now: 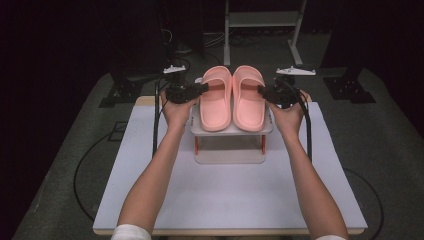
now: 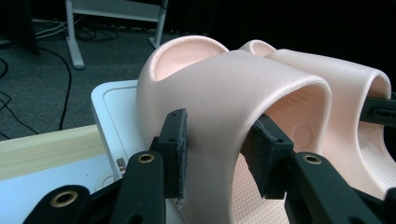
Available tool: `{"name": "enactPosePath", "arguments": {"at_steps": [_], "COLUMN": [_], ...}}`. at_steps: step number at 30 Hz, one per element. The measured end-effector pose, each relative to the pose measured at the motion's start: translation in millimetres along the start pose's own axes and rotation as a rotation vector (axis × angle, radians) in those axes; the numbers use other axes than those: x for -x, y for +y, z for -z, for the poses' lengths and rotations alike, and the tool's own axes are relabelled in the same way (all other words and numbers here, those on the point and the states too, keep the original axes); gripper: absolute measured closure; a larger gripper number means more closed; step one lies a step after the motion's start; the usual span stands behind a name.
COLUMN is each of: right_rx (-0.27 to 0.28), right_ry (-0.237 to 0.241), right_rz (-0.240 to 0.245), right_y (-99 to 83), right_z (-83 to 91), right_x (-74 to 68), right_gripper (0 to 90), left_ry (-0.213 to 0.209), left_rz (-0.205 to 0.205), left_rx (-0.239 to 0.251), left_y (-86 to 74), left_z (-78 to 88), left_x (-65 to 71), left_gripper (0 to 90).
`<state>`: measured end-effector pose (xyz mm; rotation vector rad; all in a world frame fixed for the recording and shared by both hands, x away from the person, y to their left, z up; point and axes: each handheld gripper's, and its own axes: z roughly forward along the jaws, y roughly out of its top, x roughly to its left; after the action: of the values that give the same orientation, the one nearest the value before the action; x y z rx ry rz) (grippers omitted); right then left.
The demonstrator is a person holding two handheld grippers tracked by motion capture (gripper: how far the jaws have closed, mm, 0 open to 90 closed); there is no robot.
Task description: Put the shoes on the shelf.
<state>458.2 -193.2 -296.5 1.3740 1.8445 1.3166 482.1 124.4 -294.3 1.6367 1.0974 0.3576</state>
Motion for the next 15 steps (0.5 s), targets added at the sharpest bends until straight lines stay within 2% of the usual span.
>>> {"name": "enactPosePath", "arguments": {"at_steps": [7,15], "right_rx": [-0.014,-0.019], "right_ry": [-0.016,-0.021], "right_rz": [0.016,0.008], "right_y": [2.1,2.7], "right_z": [-6.0,-11.1], "right_x": [-5.9,-6.1], "right_gripper": [64.1,63.9], "left_ry": [0.002,0.0], "left_rz": [0.001,-0.001], "left_rx": [-0.006,-0.009], "left_y": [-0.1,0.4], "left_z": [-2.4,-2.7], "left_x": [-2.7,-4.8], "left_gripper": [60.8,60.6]}}
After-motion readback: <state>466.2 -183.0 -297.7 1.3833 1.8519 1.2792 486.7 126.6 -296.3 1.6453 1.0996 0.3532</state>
